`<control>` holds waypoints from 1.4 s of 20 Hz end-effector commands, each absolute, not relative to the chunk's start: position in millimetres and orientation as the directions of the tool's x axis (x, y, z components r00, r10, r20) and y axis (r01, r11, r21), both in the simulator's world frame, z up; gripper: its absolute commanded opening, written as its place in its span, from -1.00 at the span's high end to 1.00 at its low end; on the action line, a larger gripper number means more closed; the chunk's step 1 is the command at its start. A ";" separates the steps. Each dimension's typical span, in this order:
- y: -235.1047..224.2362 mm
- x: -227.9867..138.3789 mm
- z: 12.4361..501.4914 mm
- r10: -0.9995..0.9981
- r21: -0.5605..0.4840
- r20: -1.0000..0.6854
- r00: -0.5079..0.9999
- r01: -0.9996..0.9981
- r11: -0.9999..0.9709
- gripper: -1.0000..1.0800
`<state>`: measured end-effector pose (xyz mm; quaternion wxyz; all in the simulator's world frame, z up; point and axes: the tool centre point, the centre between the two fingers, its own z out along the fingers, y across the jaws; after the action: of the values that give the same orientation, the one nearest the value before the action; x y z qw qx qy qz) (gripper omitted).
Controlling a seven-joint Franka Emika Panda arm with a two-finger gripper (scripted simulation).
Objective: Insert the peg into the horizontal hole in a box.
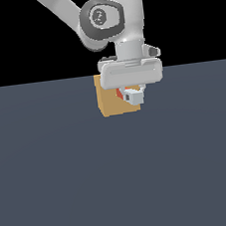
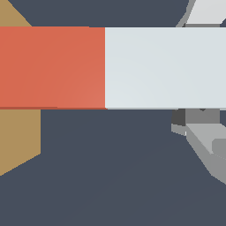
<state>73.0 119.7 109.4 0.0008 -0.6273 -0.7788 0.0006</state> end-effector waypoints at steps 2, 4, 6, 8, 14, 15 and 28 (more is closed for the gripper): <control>127.6 76.6 112.8 0.977 0.000 0.000 -0.214 0.977 0.214 1.00; 128.1 77.3 113.0 0.977 0.000 0.000 -0.214 0.977 0.214 1.00; 128.4 77.4 112.9 0.977 0.000 0.000 -0.215 0.977 0.215 1.00; 128.4 77.4 112.9 0.977 0.000 0.000 -0.215 0.977 0.215 1.00; 128.5 78.7 114.3 0.976 0.002 0.000 -0.217 0.976 0.217 1.00; 128.5 78.7 114.3 0.976 0.002 0.000 -0.217 0.976 0.217 1.00; 193.8 61.8 113.7 0.976 0.001 0.001 -0.217 0.976 0.217 1.00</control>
<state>64.5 179.8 112.0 0.0007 -0.6263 -0.7796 0.0009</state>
